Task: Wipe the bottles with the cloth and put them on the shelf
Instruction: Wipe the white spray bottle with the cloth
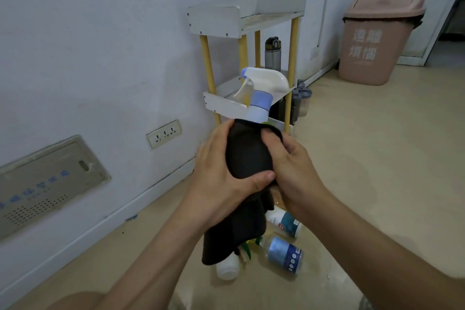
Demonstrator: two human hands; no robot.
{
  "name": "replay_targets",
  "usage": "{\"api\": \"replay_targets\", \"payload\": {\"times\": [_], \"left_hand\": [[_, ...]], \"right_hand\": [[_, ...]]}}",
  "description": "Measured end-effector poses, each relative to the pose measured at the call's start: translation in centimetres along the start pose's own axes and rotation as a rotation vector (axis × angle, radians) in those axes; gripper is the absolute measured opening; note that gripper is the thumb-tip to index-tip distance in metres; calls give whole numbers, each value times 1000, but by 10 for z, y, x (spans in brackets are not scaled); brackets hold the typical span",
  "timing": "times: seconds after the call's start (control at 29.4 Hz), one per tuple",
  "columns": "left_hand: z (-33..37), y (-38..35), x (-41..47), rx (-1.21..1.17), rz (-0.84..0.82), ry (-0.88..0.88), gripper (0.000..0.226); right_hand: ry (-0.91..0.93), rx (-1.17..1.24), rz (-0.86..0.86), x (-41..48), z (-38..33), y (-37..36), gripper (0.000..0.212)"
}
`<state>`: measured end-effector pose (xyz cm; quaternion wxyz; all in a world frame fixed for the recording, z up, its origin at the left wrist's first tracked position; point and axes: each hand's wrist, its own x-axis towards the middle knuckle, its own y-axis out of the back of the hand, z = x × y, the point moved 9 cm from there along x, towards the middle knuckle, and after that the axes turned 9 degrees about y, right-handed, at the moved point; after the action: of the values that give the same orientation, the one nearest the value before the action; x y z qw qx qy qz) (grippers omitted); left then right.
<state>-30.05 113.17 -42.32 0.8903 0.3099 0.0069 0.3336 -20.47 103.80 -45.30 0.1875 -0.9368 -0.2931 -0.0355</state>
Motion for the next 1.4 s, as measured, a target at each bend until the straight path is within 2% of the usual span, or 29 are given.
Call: {"api": "replay_targets", "payload": {"times": [0.03, 0.17, 0.2, 0.27, 0.31, 0.37, 0.44, 0.51, 0.58, 0.68, 0.75, 0.82, 0.92, 0.99, 1.06, 1.12, 1.23, 1.26, 1.33, 1.4], "left_hand": [[0, 1, 2, -1, -12, 2, 90], [-11, 2, 9, -245, 22, 140, 79], [-13, 2, 9, -272, 66, 166, 77], [-15, 3, 10, -311, 158, 194, 62], [-15, 3, 10, -321, 189, 197, 53], [-11, 3, 8, -293, 220, 171, 43], [-5, 4, 6, -256, 237, 122, 36], [-2, 5, 5, -261, 251, 83, 37], [-4, 6, 6, -290, 270, 76, 37], [-5, 3, 6, -219, 297, 60, 19], [1, -1, 1, -199, 300, 10, 28], [3, -1, -1, -263, 277, -6, 40], [1, -5, 3, -340, 164, 69, 27], [1, -5, 4, -179, 165, 102, 16], [2, -12, 5, 87, 155, 98, 29], [0, -24, 8, 252, 60, 74, 34], [-12, -48, 6, 194, -206, 40, 18], [-17, -55, 4, 147, -266, 40, 25], [-22, -58, 1, 96, -238, 44, 34], [-19, -46, 4, 84, -64, 60, 38]], "right_hand": [[11, -12, -22, -1, -2, -2, 18], [-53, -10, -89, -4, 6, -9, 18], [-102, 25, -100, -5, 9, -13, 24], [-192, 105, -114, -7, 16, -17, 56], [-215, 137, -119, -7, 18, -16, 65], [-172, 92, -195, -6, 12, -17, 52], [-86, -58, -311, -8, -2, -18, 41], [-61, -151, -417, -8, -12, -15, 48], [-124, -204, -490, -9, -15, -12, 62], [-230, -246, -424, -8, -1, -4, 60], [-275, -282, -369, -9, 15, -2, 58], [-272, -271, -362, -9, 28, -4, 66], [-242, -202, -313, -3, 28, -5, 71], [-233, -248, -287, -1, 27, -4, 79], [-249, -262, -266, -3, 28, -6, 88], [-268, -215, -224, -4, 29, -9, 82], [-244, -250, -98, -2, 25, -3, 72], [-219, -290, -79, 0, 22, 1, 66], [-205, -317, -80, 3, 18, 5, 46], [-234, -255, -141, 1, 13, 5, 34]]}}
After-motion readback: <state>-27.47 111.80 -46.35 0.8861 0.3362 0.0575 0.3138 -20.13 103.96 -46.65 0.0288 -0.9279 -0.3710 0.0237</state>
